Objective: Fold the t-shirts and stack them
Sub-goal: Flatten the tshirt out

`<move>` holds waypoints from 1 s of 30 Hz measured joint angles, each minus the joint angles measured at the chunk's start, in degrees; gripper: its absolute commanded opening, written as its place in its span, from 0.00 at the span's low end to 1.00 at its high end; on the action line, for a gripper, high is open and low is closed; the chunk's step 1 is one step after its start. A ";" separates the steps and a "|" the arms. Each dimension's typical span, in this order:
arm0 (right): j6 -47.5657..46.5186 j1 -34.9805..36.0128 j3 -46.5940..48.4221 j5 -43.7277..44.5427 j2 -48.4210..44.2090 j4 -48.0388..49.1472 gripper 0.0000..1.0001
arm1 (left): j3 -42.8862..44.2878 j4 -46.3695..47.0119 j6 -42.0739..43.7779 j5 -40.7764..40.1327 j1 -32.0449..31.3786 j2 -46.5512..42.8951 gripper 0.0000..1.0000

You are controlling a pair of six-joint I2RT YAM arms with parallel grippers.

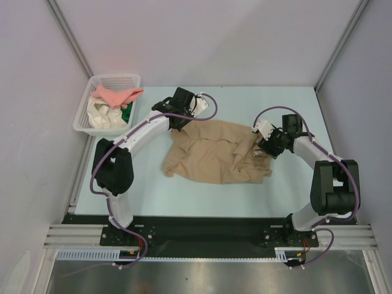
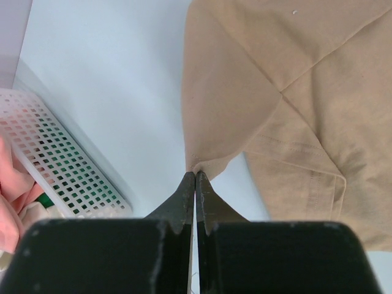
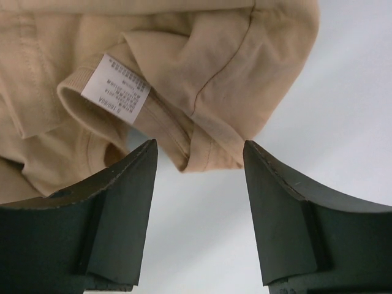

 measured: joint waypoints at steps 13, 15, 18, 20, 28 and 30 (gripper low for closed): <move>3.45 0.42 4.02 0.13 5.18 1.31 0.00 | -0.07 0.00 0.04 -1.09 0.00 0.00 0.00; 3.85 0.15 4.46 0.15 4.37 1.31 0.00 | -0.07 0.00 0.04 -1.20 0.00 0.00 0.01; 4.11 -1.70 5.29 0.11 2.43 1.42 0.00 | -0.11 0.07 0.04 -1.79 0.17 0.00 0.00; 4.24 -4.13 6.93 0.09 1.90 1.40 0.00 | -0.20 0.20 0.07 -1.97 0.33 0.00 0.01; 2.67 -8.09 11.74 -1.33 2.21 -2.03 0.54 | -0.33 0.26 0.07 -2.03 2.43 0.00 0.00; 1.86 -6.88 11.74 -2.38 2.89 -4.63 0.56 | -0.33 0.26 0.04 -2.03 2.75 0.00 0.00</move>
